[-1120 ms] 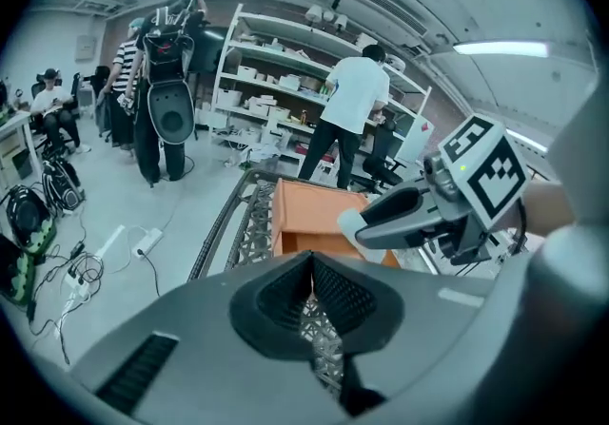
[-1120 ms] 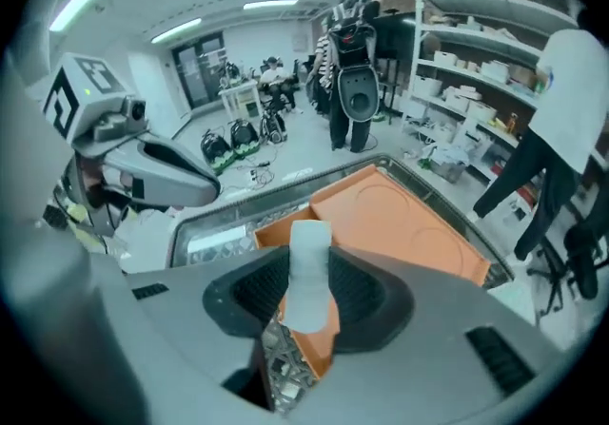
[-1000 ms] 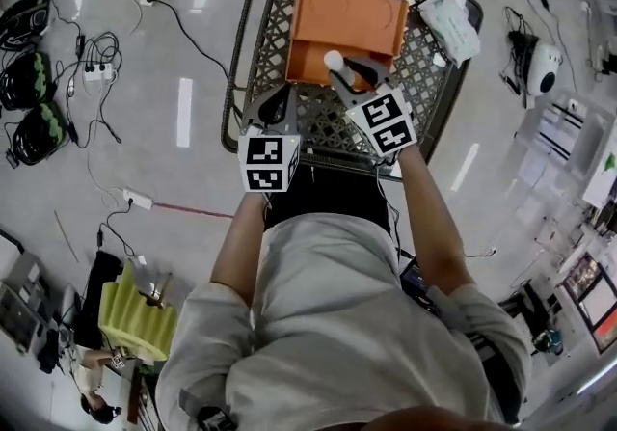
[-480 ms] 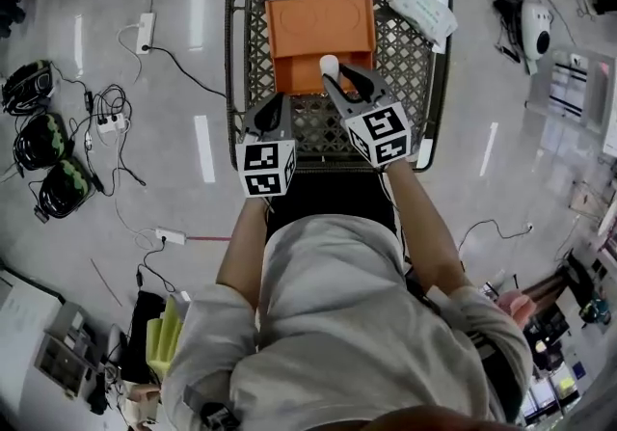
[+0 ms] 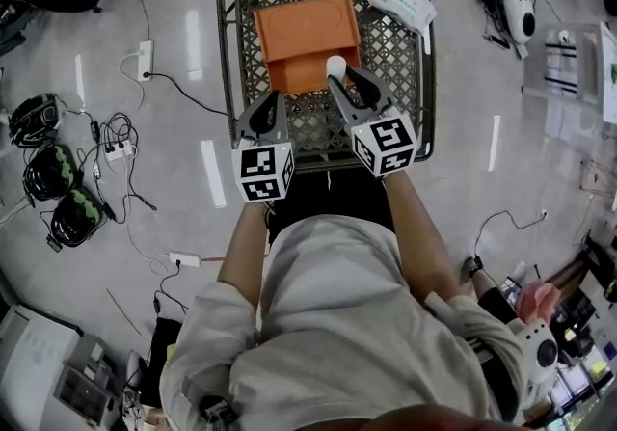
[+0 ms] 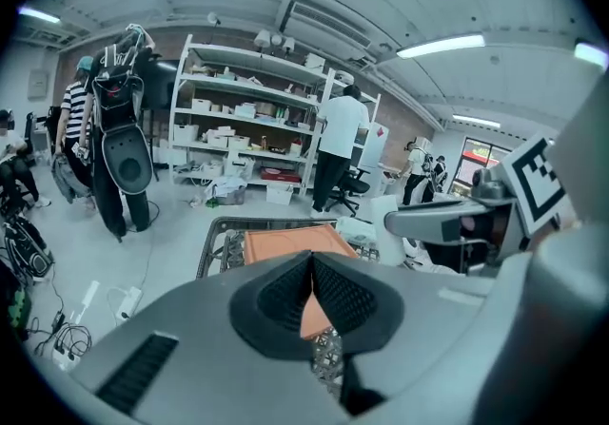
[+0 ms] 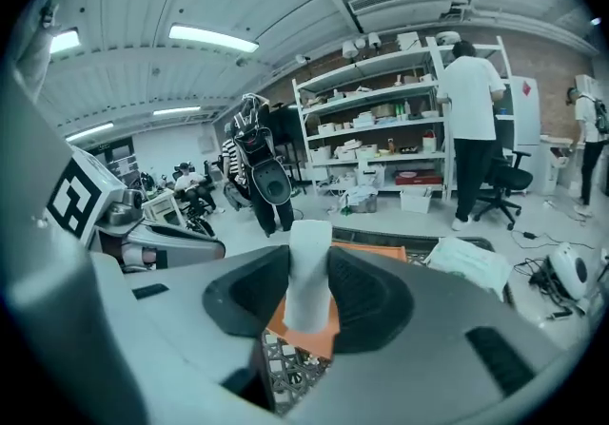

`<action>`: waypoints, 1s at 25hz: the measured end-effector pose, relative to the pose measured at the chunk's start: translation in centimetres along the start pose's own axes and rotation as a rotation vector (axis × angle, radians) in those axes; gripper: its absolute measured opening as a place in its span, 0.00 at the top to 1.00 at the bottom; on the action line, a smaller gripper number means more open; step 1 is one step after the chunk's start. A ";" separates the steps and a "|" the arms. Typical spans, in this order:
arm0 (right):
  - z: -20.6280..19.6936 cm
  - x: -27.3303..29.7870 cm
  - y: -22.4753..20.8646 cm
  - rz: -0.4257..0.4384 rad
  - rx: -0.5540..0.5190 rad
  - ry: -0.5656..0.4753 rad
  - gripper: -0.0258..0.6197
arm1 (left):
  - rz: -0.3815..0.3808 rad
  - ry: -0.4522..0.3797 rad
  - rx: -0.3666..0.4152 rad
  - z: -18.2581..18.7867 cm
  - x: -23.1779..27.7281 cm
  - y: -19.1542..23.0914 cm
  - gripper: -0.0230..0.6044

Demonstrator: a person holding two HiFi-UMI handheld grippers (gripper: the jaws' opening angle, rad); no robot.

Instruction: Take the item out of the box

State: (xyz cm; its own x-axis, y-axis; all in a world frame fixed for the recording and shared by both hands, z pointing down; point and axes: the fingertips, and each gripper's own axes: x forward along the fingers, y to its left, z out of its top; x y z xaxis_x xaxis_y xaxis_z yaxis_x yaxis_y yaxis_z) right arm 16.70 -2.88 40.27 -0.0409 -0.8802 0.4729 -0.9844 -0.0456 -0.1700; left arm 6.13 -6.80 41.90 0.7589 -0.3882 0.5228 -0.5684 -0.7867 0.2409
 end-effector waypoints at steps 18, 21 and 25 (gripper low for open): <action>4.2 -11.7 0.4 0.044 -0.074 -0.217 0.77 | 0.066 -0.155 0.035 3.5 -6.2 -9.3 0.95; 5.0 -14.1 0.4 0.063 -0.079 -0.264 0.77 | 0.075 -0.185 0.042 4.0 -7.6 -11.4 0.95; 7.0 -17.4 0.4 0.064 -0.112 -0.339 0.77 | 0.092 -0.234 0.066 5.4 -9.2 -13.5 0.95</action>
State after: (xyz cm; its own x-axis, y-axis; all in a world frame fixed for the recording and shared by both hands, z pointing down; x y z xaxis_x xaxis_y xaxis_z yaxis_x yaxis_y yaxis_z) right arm 18.21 9.11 25.96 -0.0627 -0.9871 0.1473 -0.9950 0.0504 -0.0858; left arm 8.52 4.75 29.39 0.7620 -0.5542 0.3351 -0.6226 -0.7693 0.1435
